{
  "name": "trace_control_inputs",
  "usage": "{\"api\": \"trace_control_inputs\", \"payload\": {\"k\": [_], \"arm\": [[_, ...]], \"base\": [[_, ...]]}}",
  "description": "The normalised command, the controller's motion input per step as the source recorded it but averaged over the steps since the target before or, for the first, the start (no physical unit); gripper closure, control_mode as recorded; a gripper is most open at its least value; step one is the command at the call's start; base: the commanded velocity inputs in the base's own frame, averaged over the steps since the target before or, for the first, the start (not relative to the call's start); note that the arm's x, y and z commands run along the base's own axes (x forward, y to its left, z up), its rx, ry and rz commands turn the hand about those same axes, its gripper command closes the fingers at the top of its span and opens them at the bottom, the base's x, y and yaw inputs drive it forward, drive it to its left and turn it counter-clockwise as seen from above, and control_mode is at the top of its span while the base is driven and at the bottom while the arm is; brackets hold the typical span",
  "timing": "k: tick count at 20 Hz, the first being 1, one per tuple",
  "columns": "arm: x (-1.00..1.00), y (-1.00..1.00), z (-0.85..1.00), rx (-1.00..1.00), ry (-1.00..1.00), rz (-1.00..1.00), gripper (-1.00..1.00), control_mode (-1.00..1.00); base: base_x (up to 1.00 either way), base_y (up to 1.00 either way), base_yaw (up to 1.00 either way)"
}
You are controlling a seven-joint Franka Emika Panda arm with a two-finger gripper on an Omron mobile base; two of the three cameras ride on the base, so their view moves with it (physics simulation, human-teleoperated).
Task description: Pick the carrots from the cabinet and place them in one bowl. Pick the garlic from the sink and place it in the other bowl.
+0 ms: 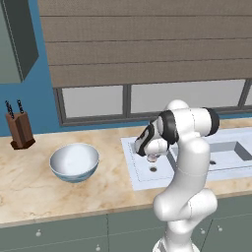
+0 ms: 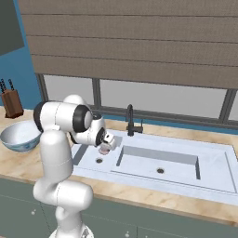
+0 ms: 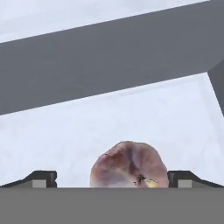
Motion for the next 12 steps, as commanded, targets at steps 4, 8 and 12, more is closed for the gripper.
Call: {"api": "trace_control_inputs", "payload": {"k": [4,8,12], "arm": [[0.0,-0.15,-0.01,0.0,0.01,0.0,-1.0,-1.0],[0.0,-0.09,-0.13,0.0,0.05,0.0,-1.0,-1.0],[0.0,0.0,-0.18,0.0,0.06,0.0,-1.0,-1.0]], "base": [[0.0,0.0,0.0],[0.0,0.0,0.0],[0.0,0.0,0.0]]}}
